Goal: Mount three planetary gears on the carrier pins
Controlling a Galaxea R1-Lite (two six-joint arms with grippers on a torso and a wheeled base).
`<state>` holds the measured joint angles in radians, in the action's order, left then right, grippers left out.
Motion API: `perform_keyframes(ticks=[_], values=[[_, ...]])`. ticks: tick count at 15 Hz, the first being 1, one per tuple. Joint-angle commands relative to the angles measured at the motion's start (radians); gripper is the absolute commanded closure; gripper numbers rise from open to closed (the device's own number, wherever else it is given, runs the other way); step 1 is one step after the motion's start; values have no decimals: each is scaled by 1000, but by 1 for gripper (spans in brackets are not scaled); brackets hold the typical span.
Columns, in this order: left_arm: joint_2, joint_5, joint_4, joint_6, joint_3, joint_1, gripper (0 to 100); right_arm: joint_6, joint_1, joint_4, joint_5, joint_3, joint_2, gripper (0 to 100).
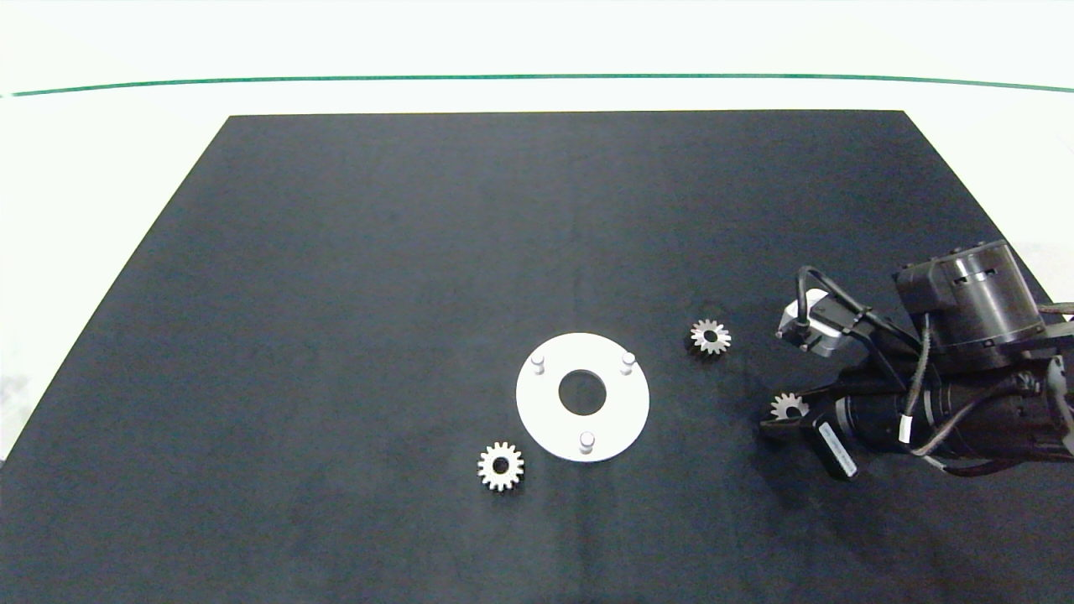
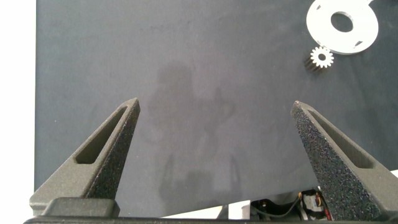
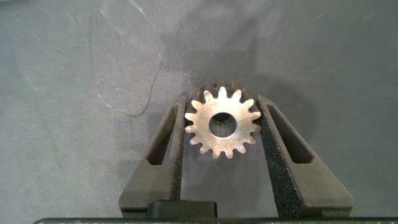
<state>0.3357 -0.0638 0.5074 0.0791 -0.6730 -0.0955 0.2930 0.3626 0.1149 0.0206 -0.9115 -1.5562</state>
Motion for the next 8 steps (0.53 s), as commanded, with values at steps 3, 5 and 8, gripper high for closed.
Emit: perform_keyframes(ticks=[3,5,8], values=[[12,-2,2,1,-2,0,0,14,35,81,4,-53,114,90],[11,-1,2,2,-2,2,0,17,82,150,13,-116,145,90],[12,-2,2,2,-2,2,0,23,159,183,65,-181,136,90]])
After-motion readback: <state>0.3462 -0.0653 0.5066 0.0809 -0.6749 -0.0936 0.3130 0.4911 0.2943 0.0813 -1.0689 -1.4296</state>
